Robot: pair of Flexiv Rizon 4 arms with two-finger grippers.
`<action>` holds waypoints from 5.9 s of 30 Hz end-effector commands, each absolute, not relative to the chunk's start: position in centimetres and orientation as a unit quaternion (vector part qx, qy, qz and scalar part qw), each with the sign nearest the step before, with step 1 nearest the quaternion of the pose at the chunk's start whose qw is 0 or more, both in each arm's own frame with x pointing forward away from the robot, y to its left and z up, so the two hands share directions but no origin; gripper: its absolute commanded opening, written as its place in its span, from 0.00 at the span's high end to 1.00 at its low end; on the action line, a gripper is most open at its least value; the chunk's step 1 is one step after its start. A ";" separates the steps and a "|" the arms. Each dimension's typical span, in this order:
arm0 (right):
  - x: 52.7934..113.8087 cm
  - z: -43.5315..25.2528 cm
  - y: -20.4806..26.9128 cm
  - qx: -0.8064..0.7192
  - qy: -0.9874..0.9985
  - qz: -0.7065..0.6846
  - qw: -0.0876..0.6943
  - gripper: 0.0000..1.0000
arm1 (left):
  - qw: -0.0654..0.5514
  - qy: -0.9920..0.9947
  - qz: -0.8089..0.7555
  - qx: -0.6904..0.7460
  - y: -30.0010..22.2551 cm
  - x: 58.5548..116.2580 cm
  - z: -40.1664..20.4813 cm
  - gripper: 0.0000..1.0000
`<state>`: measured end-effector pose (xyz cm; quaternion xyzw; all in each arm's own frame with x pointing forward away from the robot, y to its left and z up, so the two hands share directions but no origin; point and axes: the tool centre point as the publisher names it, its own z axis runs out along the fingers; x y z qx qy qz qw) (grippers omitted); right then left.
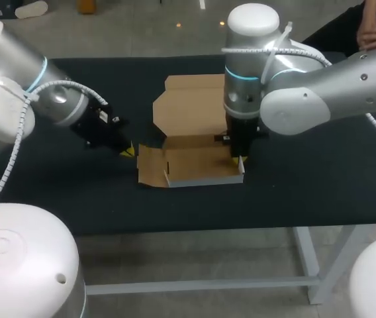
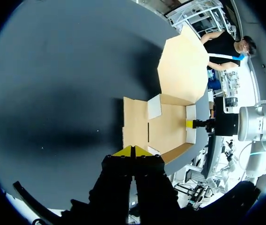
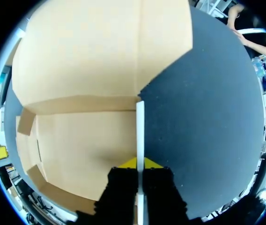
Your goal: Assemble the packaging by folding the flat box into shape, placing the metal phone stand inside, and closing the box properly
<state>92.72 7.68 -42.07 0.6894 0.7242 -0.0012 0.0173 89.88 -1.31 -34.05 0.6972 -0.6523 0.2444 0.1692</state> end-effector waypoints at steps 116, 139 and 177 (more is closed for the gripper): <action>92.8 -42.1 7.8 0.689 0.724 -0.004 0.017 1.00 | 0.302 -0.699 0.358 0.540 -5.9 91.2 -38.0 0.87; 92.8 -42.1 7.8 0.689 0.724 -0.004 0.017 1.00 | 0.326 -0.669 0.386 0.545 -5.4 90.9 -38.1 0.72; 92.8 -42.1 7.8 0.689 0.724 -0.004 0.017 1.00 | 0.341 -0.680 0.385 0.523 -9.0 91.4 -36.4 0.59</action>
